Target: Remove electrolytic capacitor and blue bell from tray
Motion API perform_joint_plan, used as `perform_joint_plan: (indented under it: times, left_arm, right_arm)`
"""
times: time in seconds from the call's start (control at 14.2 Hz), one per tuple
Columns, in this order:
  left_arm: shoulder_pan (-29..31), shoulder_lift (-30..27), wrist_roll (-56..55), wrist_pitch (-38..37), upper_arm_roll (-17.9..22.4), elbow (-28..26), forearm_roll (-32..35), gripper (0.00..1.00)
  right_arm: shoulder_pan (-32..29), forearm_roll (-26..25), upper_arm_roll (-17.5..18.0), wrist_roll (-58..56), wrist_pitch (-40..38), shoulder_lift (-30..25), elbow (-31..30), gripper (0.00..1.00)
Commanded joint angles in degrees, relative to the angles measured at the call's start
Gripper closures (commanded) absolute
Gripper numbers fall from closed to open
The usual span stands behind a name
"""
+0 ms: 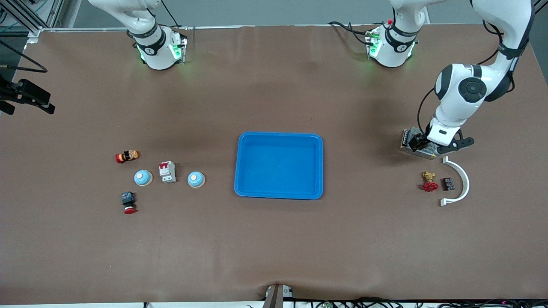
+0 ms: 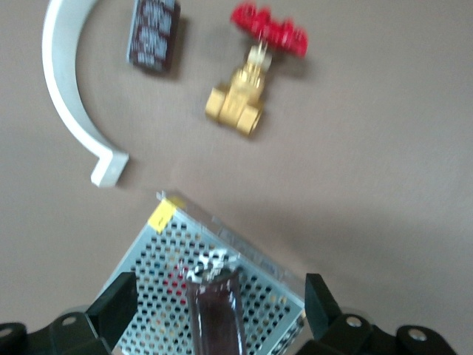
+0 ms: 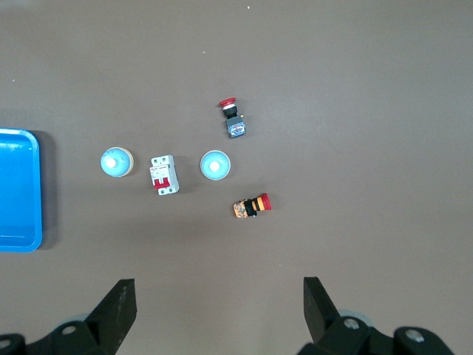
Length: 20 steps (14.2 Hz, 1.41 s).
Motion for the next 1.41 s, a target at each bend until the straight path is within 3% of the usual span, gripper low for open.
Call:
perform_joint_plan:
  times: [0.0,0.35,1.34]
  left_arm:
    - [-0.16,-0.01,-0.48,-3.94,-0.38,4.35,1.52,0.0]
    - [-0.07,0.43,-0.83,-6.32,-1.53,5.86,1.43,0.0]
    - [1.16,1.05,-1.27,-5.36,-1.53,1.82,3.81,0.0]
  right_arm:
    - [-0.3,0.0,0.32,0.07,-0.51,0.2,1.09,0.0]
    - [-0.3,0.0,0.32,0.07,-0.51,0.2,1.0,0.0]
    - [0.05,0.09,0.32,0.07,-0.43,0.2,1.0,0.0]
